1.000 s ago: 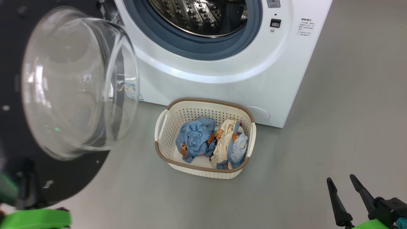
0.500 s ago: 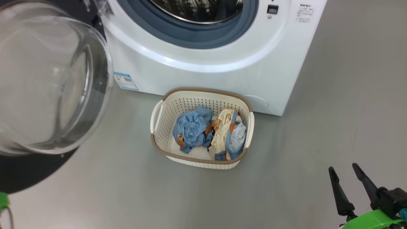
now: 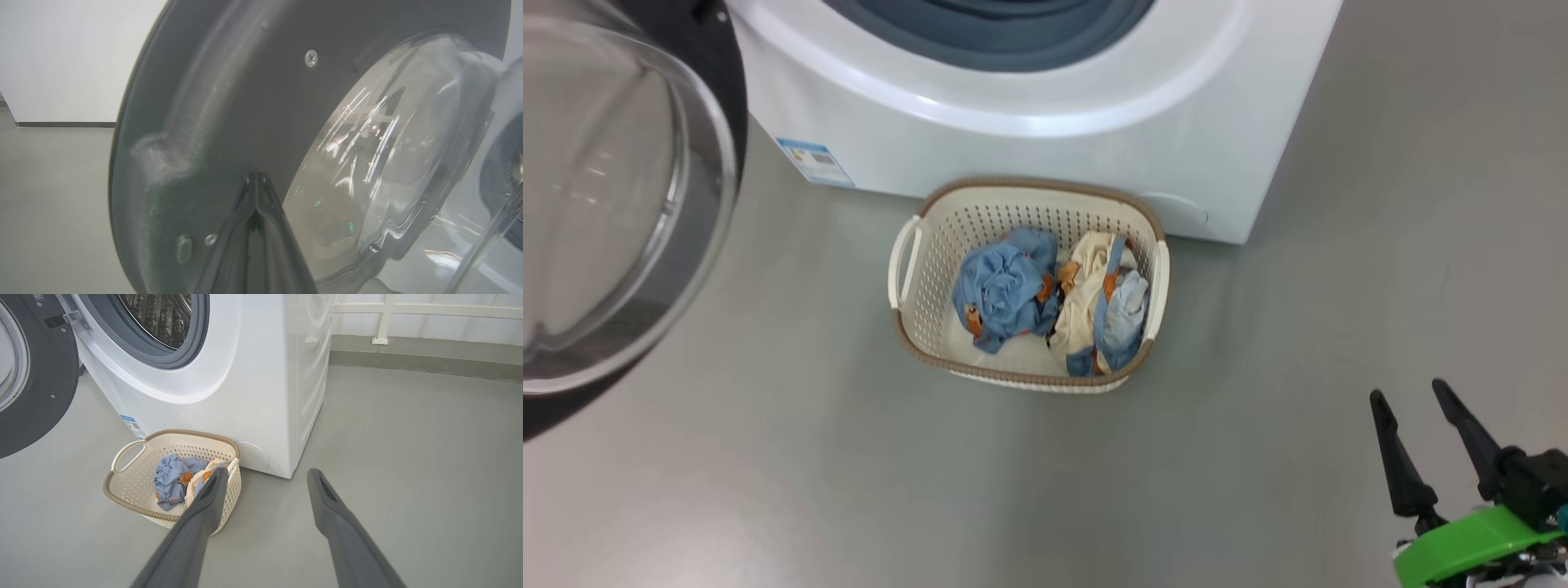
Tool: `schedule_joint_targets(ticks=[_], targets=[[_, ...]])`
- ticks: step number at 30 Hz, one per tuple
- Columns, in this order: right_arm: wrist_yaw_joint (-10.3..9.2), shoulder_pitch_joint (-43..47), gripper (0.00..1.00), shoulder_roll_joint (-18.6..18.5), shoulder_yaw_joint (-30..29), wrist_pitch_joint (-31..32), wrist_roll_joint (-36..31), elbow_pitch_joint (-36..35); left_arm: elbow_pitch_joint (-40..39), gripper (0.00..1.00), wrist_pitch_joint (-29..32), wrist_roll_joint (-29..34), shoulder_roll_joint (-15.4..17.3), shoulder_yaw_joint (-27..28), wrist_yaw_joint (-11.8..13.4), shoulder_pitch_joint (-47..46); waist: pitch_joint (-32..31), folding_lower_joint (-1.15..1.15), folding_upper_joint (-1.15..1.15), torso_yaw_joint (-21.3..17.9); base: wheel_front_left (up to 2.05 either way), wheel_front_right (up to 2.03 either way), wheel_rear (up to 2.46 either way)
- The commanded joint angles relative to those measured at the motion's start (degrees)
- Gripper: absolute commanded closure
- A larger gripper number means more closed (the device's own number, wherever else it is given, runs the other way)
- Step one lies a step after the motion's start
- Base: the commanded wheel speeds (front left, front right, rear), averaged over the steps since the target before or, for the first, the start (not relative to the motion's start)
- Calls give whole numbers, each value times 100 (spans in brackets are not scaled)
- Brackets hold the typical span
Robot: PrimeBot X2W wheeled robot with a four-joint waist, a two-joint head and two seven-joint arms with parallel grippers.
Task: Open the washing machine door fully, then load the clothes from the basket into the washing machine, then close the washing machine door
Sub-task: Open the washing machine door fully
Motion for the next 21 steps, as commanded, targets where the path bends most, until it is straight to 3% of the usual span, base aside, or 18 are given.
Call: schedule_joint_targets(ticks=[1, 12, 16, 21], targets=[[16, -158, 0, -96, 137, -69, -76, -160, 77, 100, -29, 83, 505, 229, 7, -204, 211, 0, 0, -48, 0, 0, 0], [16, -412, 0, -162, 151, -69, -134, -184, 765, 100, -29, 344, 768, 491, 19, -802, 628, 0, 0, -54, 0, 0, 0], [16, -441, 0, -156, 164, -69, -130, -151, 804, 100, -29, 419, 770, 539, 17, -855, 588, 0, 0, -52, 0, 0, 0], [16, -378, 0, -106, 171, -69, -118, -99, 661, 100, -29, 539, 551, 595, 2, -700, 323, 0, 0, -25, 0, 0, 0]])
